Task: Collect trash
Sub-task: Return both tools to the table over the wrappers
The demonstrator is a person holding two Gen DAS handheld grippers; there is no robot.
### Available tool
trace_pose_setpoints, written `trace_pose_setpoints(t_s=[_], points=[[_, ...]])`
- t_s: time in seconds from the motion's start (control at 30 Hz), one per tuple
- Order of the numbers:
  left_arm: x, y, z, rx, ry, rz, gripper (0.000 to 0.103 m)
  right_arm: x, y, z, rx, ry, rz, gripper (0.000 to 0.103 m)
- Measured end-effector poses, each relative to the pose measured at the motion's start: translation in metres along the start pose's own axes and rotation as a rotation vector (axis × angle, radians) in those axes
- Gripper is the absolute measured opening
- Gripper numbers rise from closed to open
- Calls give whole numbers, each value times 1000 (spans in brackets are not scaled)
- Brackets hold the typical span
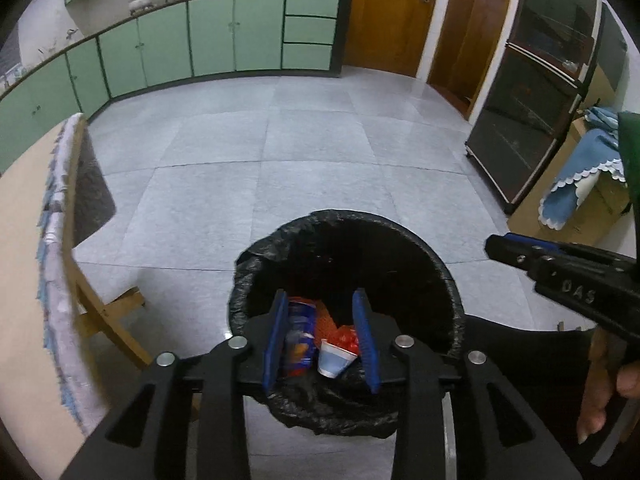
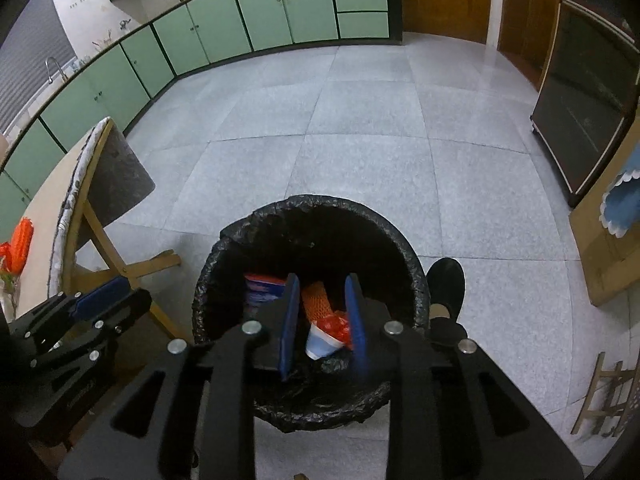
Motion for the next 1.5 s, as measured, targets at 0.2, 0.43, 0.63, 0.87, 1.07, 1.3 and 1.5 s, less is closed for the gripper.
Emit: trace_pose_setpoints(t_s=[0.2,0.43,0.63,0.87,1.07,1.3,1.5], points=[[-39,-41,-5,63,-66,103,48,-30,-20,4,21,-50,44,28],[-120,-115,-34,155,-203,314,64,-119,-43,-1,39,-198,174,35],[-207,-178,-76,201,-375,497,67,-207,-44,-12,18,-334,290,35],[-278,-226,-124,212,-501,649,68,-306,-39,-22,-7,-462,406,35],[-319,-247,-157,211,-567,719,68,-373,-33,-36,-34,-543,493,35],[-351,-245,-182,206,-590,741,68,-430,-18,-60,-56,-606,549,36],[-375,-234,-197,200,-596,729,68,-461,4,-78,-72,-608,558,39]])
Point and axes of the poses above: each gripper's, at about its wrist camera, not at the fingertips, and y roughly the way its jaws point, x to its right, z to its top, the point moved 1 cm from there along y, roughly the way its jaws point, and after that the axes turned 10 degrees about z, right-handed, at the moved point
